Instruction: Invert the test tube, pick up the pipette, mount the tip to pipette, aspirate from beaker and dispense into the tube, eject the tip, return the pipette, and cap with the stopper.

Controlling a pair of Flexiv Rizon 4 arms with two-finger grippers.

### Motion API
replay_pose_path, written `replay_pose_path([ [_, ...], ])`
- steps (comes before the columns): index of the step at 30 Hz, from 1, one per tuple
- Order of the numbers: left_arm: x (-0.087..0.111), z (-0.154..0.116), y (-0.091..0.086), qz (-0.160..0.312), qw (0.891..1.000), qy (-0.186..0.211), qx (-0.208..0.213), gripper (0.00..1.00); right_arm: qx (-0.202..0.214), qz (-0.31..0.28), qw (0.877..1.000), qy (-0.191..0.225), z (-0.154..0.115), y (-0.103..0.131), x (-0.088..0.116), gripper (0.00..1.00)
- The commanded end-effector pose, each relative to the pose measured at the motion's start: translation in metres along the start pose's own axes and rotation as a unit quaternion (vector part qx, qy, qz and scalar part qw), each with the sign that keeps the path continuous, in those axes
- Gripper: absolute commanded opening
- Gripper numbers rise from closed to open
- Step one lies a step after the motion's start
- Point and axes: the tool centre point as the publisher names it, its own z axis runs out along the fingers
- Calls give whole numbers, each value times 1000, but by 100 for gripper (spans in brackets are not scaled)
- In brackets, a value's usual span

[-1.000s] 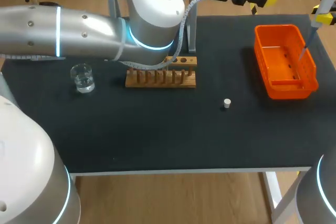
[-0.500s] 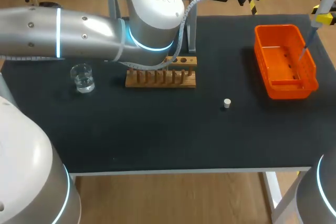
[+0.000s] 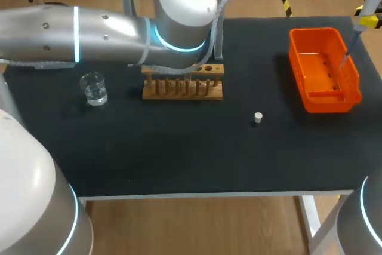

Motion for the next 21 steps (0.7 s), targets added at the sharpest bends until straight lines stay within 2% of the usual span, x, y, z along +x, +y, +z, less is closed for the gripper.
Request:
replay_pose_path([
  [1, -6, 26, -3, 3, 1000, 8, 17, 0, 1, 0, 1000, 3, -2, 0, -1, 0],
  [15, -9, 66, -19, 4, 999, 8, 52, 0, 1, 0, 1000, 3, -2, 0, -1, 0],
  [21, -8, 80, -26, 24, 997, 12, 71, 0, 1, 0, 1000, 3, -2, 0, -1, 0],
])
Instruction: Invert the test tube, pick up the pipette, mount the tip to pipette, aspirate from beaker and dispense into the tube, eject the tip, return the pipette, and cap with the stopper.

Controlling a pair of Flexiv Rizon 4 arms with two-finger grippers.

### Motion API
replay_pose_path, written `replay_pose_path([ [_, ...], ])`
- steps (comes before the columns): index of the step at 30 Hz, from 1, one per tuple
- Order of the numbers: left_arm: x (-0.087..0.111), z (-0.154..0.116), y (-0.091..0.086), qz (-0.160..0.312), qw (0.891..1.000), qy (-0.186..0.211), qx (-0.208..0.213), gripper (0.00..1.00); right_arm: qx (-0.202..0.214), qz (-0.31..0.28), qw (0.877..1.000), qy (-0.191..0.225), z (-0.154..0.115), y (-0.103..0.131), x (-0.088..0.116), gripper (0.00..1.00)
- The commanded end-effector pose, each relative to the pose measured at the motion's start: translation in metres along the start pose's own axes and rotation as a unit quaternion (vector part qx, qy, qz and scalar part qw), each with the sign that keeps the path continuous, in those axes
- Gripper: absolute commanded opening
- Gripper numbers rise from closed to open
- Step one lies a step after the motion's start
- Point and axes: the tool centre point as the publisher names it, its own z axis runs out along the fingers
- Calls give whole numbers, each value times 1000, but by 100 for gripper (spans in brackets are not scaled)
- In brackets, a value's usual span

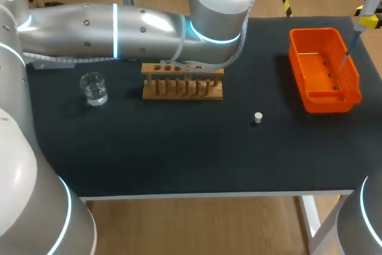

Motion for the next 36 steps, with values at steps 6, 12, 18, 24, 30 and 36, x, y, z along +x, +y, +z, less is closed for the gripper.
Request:
replay_pose_path([
  [6, 1, 32, -2, 17, 999, 9, 41, 0, 1, 0, 1000, 3, -2, 0, -1, 0],
  [12, 1, 44, -2, 17, 999, 17, 44, 0, 1, 0, 1000, 3, -2, 0, -1, 0],
  [18, 0, 53, 2, 18, 998, 24, 50, 0, 1, 0, 1000, 3, -2, 0, -1, 0],
  [24, 2, 60, 3, 21, 998, 30, 53, 0, 1, 0, 1000, 3, -2, 0, -1, 0],
  [30, 1, 62, 6, 21, 998, 33, 57, 0, 1, 0, 1000, 3, -2, 0, -1, 0],
  [36, 1, 66, 6, 20, 997, 35, 59, 0, 1, 0, 1000, 3, -2, 0, -1, 0],
])
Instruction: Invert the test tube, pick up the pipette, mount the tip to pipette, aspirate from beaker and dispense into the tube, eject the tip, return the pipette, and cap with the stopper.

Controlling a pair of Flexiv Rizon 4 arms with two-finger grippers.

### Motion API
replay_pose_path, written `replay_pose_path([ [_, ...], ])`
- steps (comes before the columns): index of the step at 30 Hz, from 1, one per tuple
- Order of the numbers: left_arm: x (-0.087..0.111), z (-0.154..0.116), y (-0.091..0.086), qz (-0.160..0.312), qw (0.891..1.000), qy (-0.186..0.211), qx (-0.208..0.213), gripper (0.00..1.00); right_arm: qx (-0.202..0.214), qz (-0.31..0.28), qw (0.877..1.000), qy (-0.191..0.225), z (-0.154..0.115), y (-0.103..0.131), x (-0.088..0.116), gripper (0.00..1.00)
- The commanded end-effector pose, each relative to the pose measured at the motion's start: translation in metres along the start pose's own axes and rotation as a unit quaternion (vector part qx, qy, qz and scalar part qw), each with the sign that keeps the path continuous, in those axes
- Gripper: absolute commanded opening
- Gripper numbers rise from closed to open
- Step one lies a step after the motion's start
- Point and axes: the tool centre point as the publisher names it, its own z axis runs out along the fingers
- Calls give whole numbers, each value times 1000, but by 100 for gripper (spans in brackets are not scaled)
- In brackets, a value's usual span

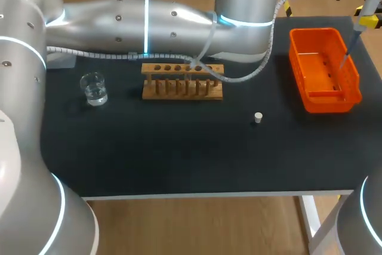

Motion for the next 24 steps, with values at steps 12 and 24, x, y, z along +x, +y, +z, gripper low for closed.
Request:
replay_pose_path([
  [12, -7, 12, 7, -2, 1000, -3, 15, 0, 1, 0, 1000, 3, -2, 0, -1, 0],
  [24, -8, 13, 14, -11, 1000, -7, 4, 0, 1, 0, 1000, 3, -2, 0, -1, 0],
])
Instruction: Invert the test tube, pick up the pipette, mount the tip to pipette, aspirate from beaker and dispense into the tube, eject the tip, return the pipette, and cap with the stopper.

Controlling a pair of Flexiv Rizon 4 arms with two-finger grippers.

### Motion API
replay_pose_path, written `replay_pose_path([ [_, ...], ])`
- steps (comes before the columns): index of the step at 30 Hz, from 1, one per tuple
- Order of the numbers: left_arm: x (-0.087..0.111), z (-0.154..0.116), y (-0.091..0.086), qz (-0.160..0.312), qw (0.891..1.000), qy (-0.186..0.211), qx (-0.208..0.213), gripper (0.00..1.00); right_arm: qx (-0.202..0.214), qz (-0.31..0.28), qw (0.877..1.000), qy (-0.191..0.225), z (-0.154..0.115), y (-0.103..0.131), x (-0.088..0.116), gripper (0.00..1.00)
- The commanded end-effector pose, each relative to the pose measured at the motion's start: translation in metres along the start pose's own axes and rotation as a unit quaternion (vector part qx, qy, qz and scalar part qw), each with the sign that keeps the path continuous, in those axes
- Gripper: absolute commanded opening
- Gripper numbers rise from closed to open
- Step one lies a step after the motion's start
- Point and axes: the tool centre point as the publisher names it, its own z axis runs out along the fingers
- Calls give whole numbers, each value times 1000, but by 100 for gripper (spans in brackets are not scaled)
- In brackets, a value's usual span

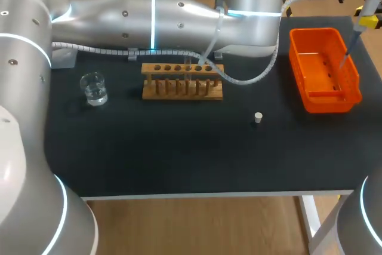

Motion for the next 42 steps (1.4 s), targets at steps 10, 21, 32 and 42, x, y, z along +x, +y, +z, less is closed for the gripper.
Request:
replay_pose_path([
  [10, -3, -2, 8, -9, 1000, -12, -6, 0, 0, 0, 1000, 3, -2, 1, -1, 0],
  [21, -3, -1, 16, -12, 1000, -12, -12, 0, 0, 0, 1000, 3, -2, 1, -1, 0],
  [32, -1, 5, 27, -10, 1000, -7, -15, 0, 0, 0, 1000, 3, -2, 1, -1, 0],
  [42, 0, 6, 34, -12, 1000, -4, -20, 0, 0, 0, 1000, 3, -2, 1, -1, 0],
])
